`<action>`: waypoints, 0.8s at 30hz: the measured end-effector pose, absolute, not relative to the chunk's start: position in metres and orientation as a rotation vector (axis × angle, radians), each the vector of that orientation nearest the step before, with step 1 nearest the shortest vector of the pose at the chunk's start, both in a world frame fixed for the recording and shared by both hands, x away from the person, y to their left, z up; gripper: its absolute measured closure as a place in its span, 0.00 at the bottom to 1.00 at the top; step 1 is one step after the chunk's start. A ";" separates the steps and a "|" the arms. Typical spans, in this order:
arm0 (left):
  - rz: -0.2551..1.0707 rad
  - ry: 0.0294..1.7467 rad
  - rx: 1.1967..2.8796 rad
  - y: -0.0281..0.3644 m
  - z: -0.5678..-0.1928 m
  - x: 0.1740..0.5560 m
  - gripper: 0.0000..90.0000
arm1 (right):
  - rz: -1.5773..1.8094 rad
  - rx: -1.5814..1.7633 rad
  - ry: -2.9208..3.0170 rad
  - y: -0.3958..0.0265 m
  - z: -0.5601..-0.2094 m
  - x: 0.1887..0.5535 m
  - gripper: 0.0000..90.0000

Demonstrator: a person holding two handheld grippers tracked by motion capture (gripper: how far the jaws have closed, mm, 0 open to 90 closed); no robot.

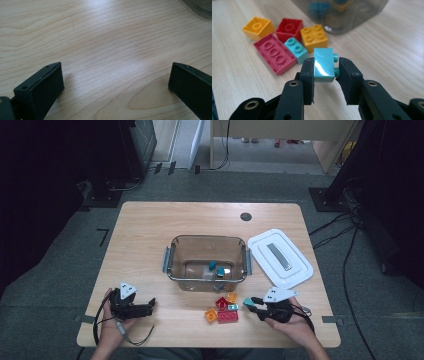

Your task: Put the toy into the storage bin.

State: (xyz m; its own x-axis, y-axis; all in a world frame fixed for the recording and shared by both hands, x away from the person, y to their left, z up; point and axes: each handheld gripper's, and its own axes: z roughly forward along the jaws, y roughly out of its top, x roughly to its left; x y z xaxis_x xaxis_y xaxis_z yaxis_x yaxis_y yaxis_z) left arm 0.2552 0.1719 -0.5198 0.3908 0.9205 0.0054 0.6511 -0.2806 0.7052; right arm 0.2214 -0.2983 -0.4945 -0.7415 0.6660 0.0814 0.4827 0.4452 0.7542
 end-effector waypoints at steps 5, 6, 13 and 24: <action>0.560 1.341 2.031 0.172 -0.520 0.255 0.00 | 1.189 1.061 2.416 -0.309 -0.485 0.225 0.75; 0.560 1.341 2.031 0.172 -0.520 0.255 0.00 | 1.185 1.072 2.407 -0.311 -0.483 0.226 0.75; 0.560 1.341 2.031 0.172 -0.520 0.255 0.00 | 1.185 1.132 2.352 -0.323 -0.464 0.234 0.75; 0.560 1.341 2.030 0.172 -0.520 0.255 0.00 | 1.173 1.163 2.311 -0.329 -0.428 0.244 0.75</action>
State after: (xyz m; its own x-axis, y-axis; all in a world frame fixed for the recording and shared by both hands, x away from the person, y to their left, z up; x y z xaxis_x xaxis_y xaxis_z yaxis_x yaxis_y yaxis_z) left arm 0.2552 0.1718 -0.5198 0.3902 0.9207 0.0049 0.6510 -0.2797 0.7056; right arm 0.2435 -0.3290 -0.4280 -0.6271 0.7738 0.0893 0.5288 0.3387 0.7782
